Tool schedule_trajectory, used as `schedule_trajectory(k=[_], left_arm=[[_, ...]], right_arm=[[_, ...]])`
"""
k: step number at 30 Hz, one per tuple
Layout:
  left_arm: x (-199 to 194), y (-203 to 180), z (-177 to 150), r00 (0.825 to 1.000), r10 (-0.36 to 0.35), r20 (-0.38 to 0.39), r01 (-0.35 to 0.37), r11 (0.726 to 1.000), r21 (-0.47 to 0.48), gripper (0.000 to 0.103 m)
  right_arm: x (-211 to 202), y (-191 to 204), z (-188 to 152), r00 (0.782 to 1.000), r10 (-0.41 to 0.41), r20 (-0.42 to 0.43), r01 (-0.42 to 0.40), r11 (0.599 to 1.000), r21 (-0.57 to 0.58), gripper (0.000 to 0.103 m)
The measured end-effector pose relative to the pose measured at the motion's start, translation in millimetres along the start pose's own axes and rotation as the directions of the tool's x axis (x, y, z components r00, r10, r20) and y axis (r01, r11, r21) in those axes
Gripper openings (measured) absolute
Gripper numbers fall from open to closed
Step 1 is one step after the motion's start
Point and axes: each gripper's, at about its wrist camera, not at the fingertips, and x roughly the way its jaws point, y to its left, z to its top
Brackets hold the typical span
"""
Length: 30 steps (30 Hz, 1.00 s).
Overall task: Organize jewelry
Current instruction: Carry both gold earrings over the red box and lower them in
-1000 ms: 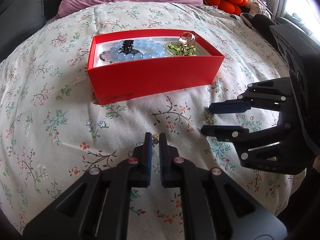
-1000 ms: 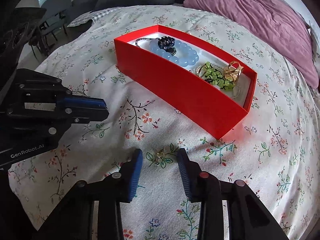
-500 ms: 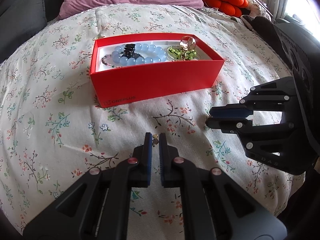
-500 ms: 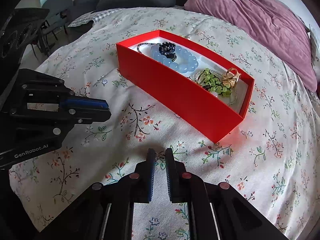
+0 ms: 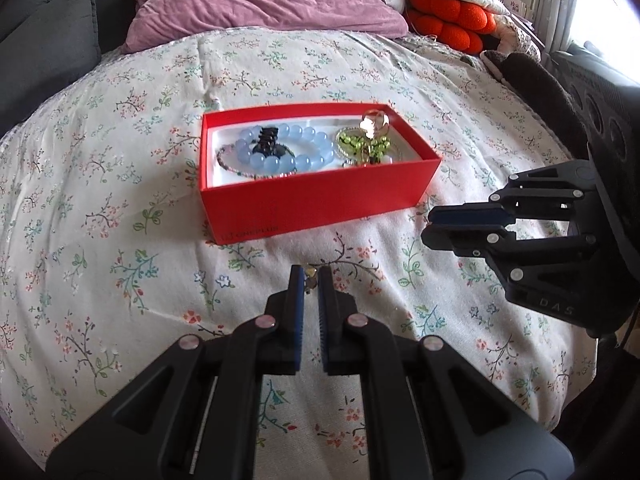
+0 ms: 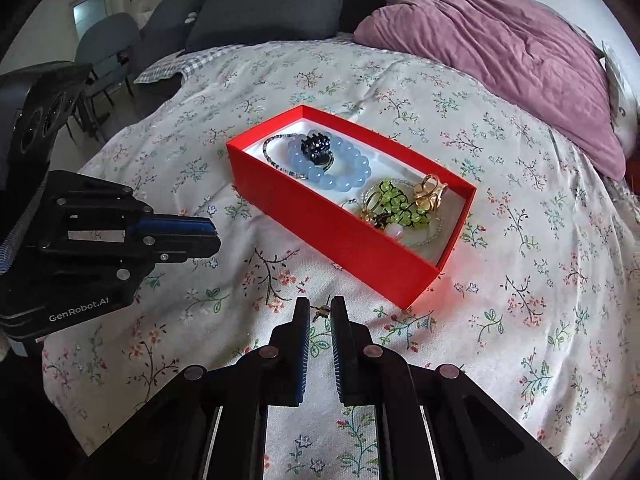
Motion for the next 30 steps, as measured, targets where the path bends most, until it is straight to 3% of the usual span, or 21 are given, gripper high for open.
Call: schedule_trajectory(k=[16, 30], left_arm=[[-7, 5, 46, 0.994, -0.003, 0.105, 0.011, 0.997, -0.079, 0.008], [32, 6, 69, 0.997, 0.017, 0.078, -0.006, 0.990, -0.144, 0.008]], right_arm=[[-27, -23, 30, 0.994, -0.005, 0.110, -0.006, 0.995, 0.101, 0.011], [0, -49, 52, 0.994, -0.013, 0.112, -0.014, 0.970, 0.241, 0.011]])
